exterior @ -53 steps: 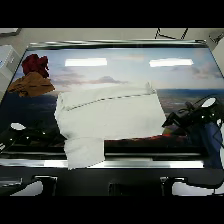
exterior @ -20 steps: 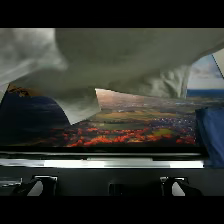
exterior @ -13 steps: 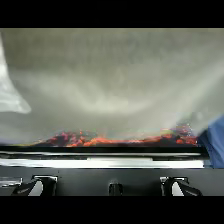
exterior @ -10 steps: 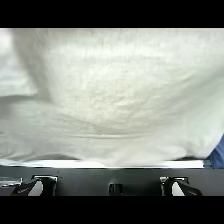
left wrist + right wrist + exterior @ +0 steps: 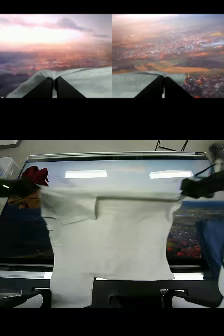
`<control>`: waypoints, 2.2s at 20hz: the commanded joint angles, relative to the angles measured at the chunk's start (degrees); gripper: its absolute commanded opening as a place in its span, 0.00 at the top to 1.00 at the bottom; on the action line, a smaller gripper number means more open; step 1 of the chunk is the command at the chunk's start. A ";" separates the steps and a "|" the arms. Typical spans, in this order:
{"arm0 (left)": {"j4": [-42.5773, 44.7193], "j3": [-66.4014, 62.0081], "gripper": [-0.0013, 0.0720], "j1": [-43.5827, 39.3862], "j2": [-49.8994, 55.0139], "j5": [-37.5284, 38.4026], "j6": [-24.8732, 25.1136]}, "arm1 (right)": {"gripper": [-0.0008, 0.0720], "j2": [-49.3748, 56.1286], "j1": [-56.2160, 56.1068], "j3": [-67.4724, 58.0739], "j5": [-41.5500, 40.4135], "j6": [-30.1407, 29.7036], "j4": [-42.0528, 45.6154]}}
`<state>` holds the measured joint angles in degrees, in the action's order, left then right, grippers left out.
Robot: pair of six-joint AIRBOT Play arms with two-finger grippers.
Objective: Fold the clothes and pants, and hang the long-sleeved shirts on hangers.
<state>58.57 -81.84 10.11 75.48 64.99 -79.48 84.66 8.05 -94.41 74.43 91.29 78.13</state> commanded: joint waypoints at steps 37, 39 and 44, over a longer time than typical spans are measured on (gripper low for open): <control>8.28 11.52 0.95 -4.24 15.89 5.88 -2.23 | 0.93 15.52 -2.60 5.92 10.43 5.57 7.41; 8.28 11.50 0.86 -4.20 15.89 6.10 -3.15 | 0.74 15.45 -2.54 5.92 10.38 5.53 7.56; 8.63 7.72 0.16 1.27 13.07 17.38 -2.78 | 0.13 13.14 3.41 1.66 23.76 0.81 7.23</control>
<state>67.00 -72.51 8.43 90.13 75.85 -82.32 99.13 7.73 -91.02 90.00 94.43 85.65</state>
